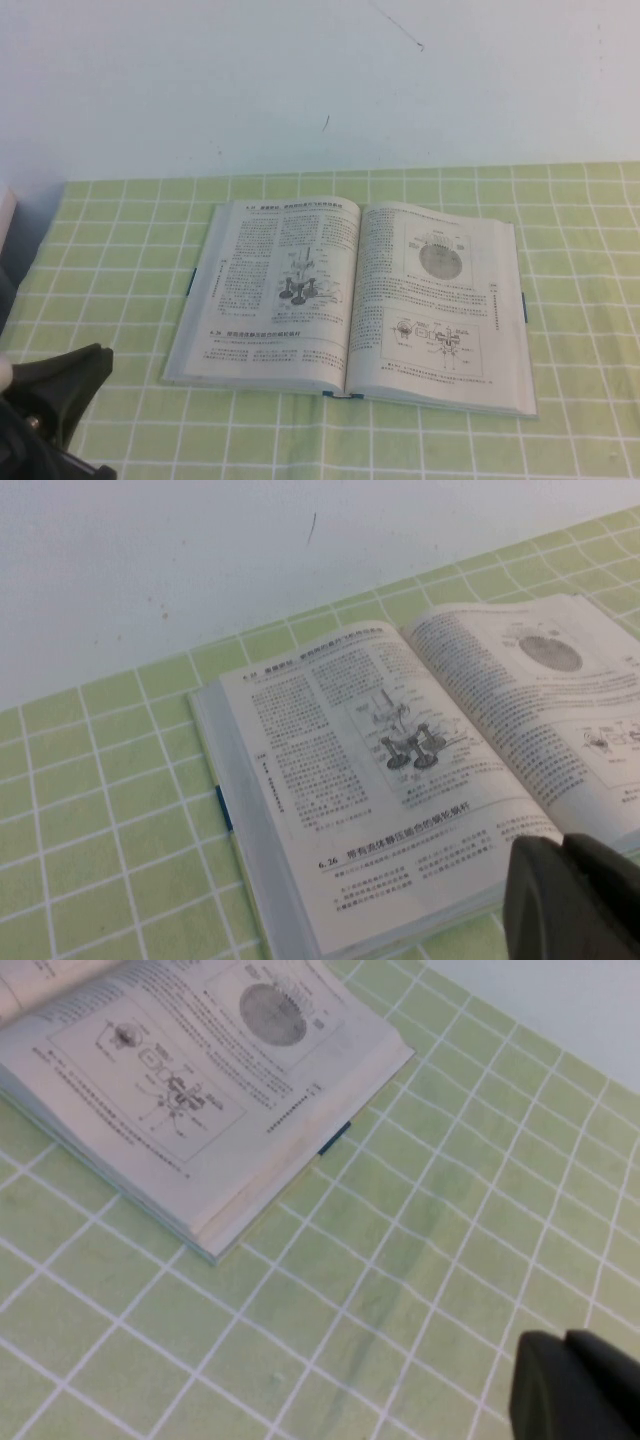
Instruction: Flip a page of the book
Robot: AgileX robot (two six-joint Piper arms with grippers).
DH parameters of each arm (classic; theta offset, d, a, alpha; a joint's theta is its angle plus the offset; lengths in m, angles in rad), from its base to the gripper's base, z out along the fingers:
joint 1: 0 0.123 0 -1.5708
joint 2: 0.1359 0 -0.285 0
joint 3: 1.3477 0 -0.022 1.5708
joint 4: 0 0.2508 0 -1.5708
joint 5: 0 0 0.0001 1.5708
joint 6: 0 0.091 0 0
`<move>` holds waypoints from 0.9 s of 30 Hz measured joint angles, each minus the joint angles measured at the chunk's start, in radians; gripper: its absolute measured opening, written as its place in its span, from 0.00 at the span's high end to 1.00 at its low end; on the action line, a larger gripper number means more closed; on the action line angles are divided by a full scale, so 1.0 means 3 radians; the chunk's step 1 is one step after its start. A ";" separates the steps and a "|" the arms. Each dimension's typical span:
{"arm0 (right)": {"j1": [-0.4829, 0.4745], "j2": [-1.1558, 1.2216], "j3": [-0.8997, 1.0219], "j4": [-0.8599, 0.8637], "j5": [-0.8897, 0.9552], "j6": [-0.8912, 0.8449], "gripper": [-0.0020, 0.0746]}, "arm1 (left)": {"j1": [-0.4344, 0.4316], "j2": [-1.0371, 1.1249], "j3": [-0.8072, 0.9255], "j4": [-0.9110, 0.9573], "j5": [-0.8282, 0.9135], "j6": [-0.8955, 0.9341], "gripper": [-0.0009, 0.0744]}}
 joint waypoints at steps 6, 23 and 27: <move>0.0000 -0.0567 0.0285 0.0000 0.0043 0.0231 0.98 | 0.0000 -0.0005 0.0039 0.0000 -0.0280 0.0000 0.99; 0.0000 -0.0696 0.0285 0.0169 0.0176 0.0258 0.98 | 0.0000 -0.0005 0.0045 0.0021 -0.0487 0.0096 0.99; 0.0000 -0.0696 0.0285 0.0175 0.0176 0.0258 0.98 | 0.0000 -0.0005 0.0045 0.0021 -0.0487 0.0096 0.99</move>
